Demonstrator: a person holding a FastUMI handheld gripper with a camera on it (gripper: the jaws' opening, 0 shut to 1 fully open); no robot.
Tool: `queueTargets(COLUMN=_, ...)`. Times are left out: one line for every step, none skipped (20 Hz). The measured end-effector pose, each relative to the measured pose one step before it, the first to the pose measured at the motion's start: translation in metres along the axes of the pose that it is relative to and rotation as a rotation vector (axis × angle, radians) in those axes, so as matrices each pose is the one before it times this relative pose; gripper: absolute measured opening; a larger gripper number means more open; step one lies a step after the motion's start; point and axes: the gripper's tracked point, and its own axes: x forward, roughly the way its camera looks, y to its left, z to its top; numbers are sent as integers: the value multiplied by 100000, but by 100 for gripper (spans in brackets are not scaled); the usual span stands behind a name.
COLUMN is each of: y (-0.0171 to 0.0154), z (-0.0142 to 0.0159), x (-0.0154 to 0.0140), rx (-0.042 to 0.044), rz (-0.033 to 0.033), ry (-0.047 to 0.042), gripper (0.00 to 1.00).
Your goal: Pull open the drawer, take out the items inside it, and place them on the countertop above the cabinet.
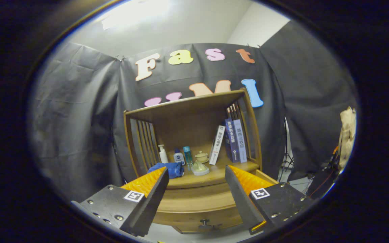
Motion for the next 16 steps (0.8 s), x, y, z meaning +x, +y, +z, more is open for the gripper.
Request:
queueTargets(y=-953, z=-923, x=-25, rx=2103, rz=-790, ry=75, gripper=99)
queueTargets(y=-764, z=-939, x=100, rx=1500, rz=-337, ry=1312, gripper=99)
queueTargets(y=-650, z=-1068, x=148, rx=917, rz=34, ry=2509, gripper=99)
queueTargets(y=-618, z=-1124, x=94, rx=-172, rz=5, ry=2363, gripper=99)
queueTargets(y=-673, z=-804, x=270, rx=-889, rz=-517, ry=2223, gripper=99)
queueTargets(y=-606, z=-866, x=189, rx=-1519, rz=-1034, ry=1264, gripper=99)
queueTargets(y=-442, z=-1136, x=240, rx=-1768, rz=-773, ry=2152, gripper=99)
queueTargets(y=106, z=-1033, x=153, rx=-2240, rz=470, ry=1438, gripper=99)
queueTargets(y=425, z=-1017, x=152, rx=-2489, rz=1025, ry=1809, gripper=99)
queueTargets(y=413, z=-1008, x=176, rx=-2015, rz=971, ry=1872, gripper=99)
queueTargets(y=398, z=-1016, x=125, rx=-1651, rz=945, ry=2237, gripper=99)
queueTargets(y=476, z=-911, x=78, rx=-555, rz=684, ry=1705, gripper=99)
queueTargets(y=632, z=-663, x=123, rx=-282, rz=1111, ry=1246, gripper=99)
queueTargets(y=779, z=-768, x=150, rx=-197, rz=1595, ry=905, gripper=99)
queueTargets(y=647, z=-839, x=233, rx=-798, rz=1430, ry=621, gripper=99)
queueTargets(y=408, z=-969, x=197, rx=-2025, rz=738, ry=1435, gripper=99)
